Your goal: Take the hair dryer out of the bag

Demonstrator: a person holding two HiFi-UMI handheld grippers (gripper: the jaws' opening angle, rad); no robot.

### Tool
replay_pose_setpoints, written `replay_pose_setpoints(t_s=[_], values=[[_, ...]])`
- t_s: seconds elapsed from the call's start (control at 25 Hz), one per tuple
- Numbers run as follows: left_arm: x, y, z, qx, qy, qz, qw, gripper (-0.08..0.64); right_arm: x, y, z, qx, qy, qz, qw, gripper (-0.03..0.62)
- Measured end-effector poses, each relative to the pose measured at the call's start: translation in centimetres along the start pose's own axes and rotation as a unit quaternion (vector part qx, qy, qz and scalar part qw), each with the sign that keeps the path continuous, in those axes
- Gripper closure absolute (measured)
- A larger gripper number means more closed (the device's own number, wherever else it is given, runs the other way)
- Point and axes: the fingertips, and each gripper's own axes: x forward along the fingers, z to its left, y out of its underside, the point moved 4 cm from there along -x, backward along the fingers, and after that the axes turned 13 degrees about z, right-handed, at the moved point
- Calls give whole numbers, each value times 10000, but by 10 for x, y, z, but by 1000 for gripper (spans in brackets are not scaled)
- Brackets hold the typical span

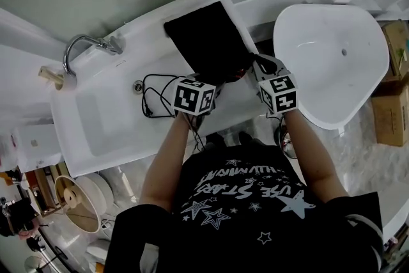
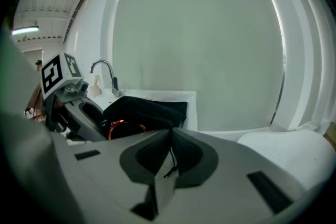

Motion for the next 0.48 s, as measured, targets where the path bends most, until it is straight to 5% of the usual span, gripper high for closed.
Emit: replay_pose_setpoints(t_s=[0.48], values=[[-16, 21, -38, -37, 114, -40, 9999, 360, -1, -4, -2, -353, -575, -69, 9977, 572]])
